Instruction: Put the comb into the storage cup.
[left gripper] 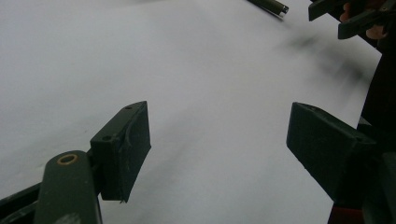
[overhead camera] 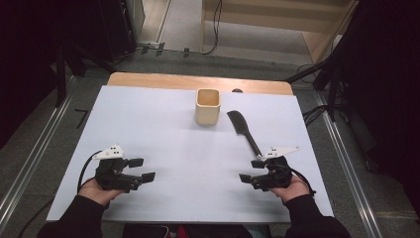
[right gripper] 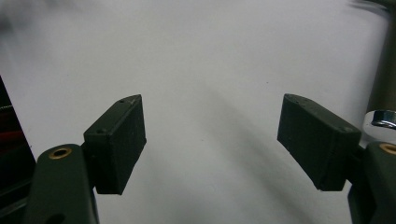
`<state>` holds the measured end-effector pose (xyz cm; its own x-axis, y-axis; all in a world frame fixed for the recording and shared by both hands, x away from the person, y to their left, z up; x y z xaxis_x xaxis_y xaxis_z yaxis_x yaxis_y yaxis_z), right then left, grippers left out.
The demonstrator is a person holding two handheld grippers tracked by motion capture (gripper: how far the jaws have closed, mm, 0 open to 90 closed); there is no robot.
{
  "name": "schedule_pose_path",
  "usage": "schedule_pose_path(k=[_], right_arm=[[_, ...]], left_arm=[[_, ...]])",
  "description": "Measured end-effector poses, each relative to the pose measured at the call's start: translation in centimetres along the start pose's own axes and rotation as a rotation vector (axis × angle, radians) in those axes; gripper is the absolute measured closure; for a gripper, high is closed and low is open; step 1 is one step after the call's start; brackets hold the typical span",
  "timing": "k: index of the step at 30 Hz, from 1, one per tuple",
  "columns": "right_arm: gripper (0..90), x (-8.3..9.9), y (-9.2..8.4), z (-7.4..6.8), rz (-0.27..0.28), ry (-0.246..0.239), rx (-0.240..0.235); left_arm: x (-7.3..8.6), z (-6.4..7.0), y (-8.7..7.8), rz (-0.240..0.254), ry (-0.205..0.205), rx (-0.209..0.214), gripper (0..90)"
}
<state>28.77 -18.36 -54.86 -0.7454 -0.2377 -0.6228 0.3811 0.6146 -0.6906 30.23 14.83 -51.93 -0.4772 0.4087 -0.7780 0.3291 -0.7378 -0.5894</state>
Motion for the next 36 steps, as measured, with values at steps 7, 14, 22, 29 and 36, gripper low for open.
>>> schedule_pose_path(k=[7, 14, 22, 29, 36], right_arm=[[21.8, 0.0, 0.0, 0.1, -0.001, 0.003, 0.002], [21.8, 0.0, 0.0, 0.2, 0.002, 0.006, 0.011], [21.8, -0.1, -0.4, 0.9, 0.007, 0.017, 0.034], [21.8, -0.3, -0.9, 1.9, 0.028, 0.039, 0.070], [21.5, -0.5, -1.6, 2.9, 0.047, 0.076, 0.096]], left_arm=[[0.0, 0.0, 0.0, -0.003, 0.002, 0.000, 22.2], [0.0, 0.0, 0.1, -0.004, 0.004, 0.000, 22.2], [0.1, 0.0, 0.1, -0.005, 0.004, 0.000, 22.2], [0.1, 0.0, 0.1, -0.005, 0.004, 0.001, 22.2], [0.1, 0.1, 0.1, -0.006, 0.003, 0.003, 22.2]])
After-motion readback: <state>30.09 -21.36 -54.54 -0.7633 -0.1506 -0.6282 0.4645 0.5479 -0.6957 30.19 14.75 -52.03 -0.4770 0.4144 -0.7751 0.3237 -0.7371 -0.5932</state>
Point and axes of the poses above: each handheld gripper's, and its own axes: y roughly forward along the jaws, x roughly out of its underside, z roughly to its right, the point moved 10 cm from there along y, roughly forward along the jaws, and after that the axes turned 8 degrees about y, right-handed, at the moved point
